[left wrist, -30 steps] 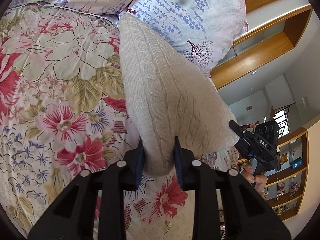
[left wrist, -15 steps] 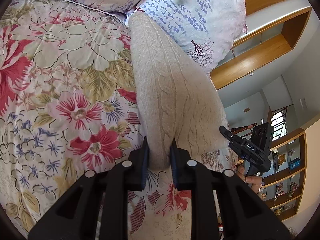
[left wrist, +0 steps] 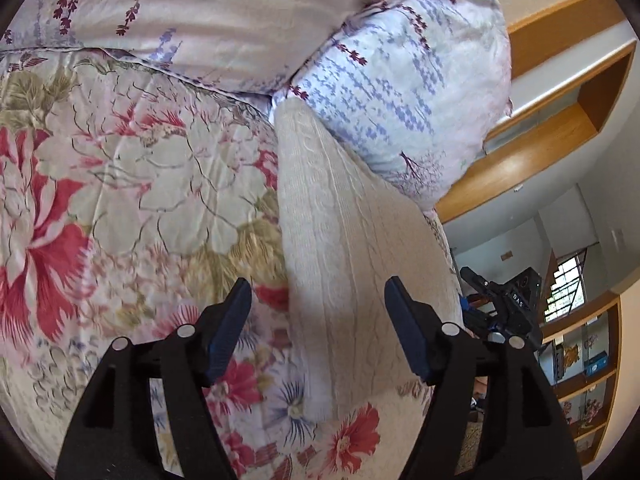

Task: Fold small clothes

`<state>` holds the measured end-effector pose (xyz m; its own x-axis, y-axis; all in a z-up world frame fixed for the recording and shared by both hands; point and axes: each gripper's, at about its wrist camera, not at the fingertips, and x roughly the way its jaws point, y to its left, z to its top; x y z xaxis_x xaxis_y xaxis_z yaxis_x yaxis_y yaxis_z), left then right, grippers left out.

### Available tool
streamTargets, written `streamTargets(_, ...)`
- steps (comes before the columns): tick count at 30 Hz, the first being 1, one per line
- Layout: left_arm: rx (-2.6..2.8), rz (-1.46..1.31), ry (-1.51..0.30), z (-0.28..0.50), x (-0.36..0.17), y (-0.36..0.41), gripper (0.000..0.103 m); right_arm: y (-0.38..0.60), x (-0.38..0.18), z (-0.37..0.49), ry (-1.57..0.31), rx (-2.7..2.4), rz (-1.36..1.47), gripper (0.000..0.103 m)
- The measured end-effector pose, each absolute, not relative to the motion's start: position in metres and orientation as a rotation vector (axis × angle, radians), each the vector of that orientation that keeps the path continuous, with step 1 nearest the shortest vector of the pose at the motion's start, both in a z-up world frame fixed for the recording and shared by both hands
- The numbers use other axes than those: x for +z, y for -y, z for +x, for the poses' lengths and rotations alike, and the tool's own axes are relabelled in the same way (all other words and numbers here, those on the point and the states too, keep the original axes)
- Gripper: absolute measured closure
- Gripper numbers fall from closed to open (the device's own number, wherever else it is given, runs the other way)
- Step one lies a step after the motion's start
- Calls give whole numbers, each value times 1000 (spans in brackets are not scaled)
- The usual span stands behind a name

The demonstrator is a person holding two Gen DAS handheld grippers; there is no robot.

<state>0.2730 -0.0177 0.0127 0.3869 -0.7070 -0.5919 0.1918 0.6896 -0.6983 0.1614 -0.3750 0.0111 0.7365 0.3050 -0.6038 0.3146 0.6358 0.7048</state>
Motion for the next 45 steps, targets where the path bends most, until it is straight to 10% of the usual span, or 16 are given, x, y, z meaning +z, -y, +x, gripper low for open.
streamTargets(4, -601, -636, -1061, 299, 7, 28, 34, 382, -4, 185, -769, 13, 998, 41)
streamTargets(9, -584, -607, -1062, 322, 5, 45, 35, 376, 1, 204, -740, 30, 955, 86)
streamTargets(14, -601, -576, -1055, 327, 5, 53, 60, 358, 27, 204, -698, -32, 734, 94)
streamTargets(21, -618, -572, -1039, 324, -1, 46, 67, 360, -2, 213, -808, -97, 753, 94)
streamTargets(25, -602, -500, -1015, 322, 2, 52, 53, 361, -2, 215, -838, -93, 764, 84)
streamTargets(27, -595, -460, -995, 317, 10, 53, 43, 367, 3, 207, -835, -84, 804, 37)
streamTargets(29, -614, -451, -976, 310, 18, 52, 28, 373, 6, 196, -813, -27, 866, 18)
streamTargets(38, -661, -404, -1031, 302, 16, 70, 20, 354, 5, 192, -880, 71, 833, 20)
streamTargets(45, -690, -463, -1060, 306, 4, 72, 27, 324, -4, 205, -930, 176, 798, 49)
